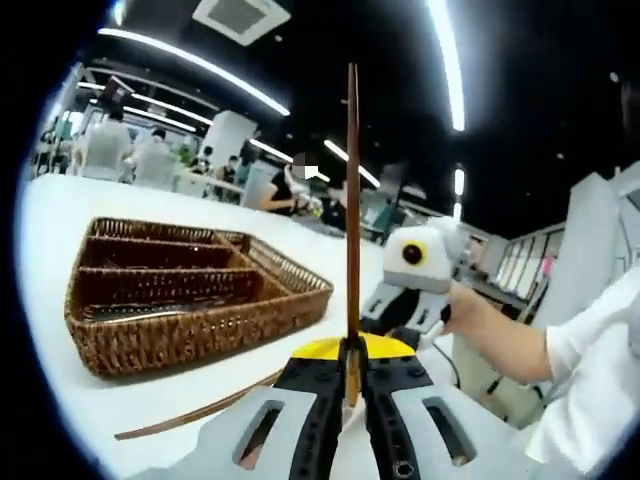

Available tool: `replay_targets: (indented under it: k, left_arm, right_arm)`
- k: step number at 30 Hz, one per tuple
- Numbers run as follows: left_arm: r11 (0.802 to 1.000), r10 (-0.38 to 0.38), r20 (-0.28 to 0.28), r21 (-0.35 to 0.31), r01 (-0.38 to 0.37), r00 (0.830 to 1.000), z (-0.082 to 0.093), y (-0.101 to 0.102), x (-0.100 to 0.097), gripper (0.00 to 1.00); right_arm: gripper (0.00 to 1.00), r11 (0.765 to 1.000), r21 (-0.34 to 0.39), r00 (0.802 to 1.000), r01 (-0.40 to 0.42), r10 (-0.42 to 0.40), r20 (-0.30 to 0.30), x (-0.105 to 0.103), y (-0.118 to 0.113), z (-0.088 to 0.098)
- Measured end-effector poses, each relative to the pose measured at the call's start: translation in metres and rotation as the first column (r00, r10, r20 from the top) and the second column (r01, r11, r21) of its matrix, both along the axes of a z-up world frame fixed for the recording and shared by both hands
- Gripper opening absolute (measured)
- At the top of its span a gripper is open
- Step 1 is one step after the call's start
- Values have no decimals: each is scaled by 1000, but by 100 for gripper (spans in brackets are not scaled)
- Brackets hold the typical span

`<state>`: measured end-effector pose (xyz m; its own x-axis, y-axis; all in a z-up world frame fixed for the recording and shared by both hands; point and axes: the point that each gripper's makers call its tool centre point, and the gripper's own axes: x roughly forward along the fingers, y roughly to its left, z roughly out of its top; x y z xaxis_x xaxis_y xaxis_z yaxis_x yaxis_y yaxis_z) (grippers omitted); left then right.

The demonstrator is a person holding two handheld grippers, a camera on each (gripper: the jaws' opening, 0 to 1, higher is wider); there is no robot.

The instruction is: Arrange the knives, forks, and spoons in their matching storage slots by inserting each utensil handle-first until every utensil is classified and aligned in the correct compartment

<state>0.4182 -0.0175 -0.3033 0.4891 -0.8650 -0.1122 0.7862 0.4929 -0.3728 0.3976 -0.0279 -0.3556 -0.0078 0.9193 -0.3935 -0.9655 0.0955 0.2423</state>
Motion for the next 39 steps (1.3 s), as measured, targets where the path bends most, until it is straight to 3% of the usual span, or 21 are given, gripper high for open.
replay_targets:
  k: [15,28,31,35,39]
  left_arm:
    - [999,-41,9,15,41,999,-1,-14,-2,4]
    - [996,-58,108,76,50,992,-3,-23,-5,8]
    - [995,-61,121,92,50,991,-6,-25,-6,9]
    - [993,-57,148,111,41,987,-6,-25,-7,9]
    - [977,-46,251,212,-8,967,-10,-20,-6,9]
  right_arm:
    - [6,997,62,997,46,-42,-57,-8,-2,-1]
    - [6,985,106,975,138,-116,-189,-9,-12,4]
    - [6,985,94,975,142,-122,-186,-9,-15,4]
    - [6,980,88,959,177,-152,-239,-4,-21,7]
    - [6,977,46,940,208,-187,-286,0,-30,5]
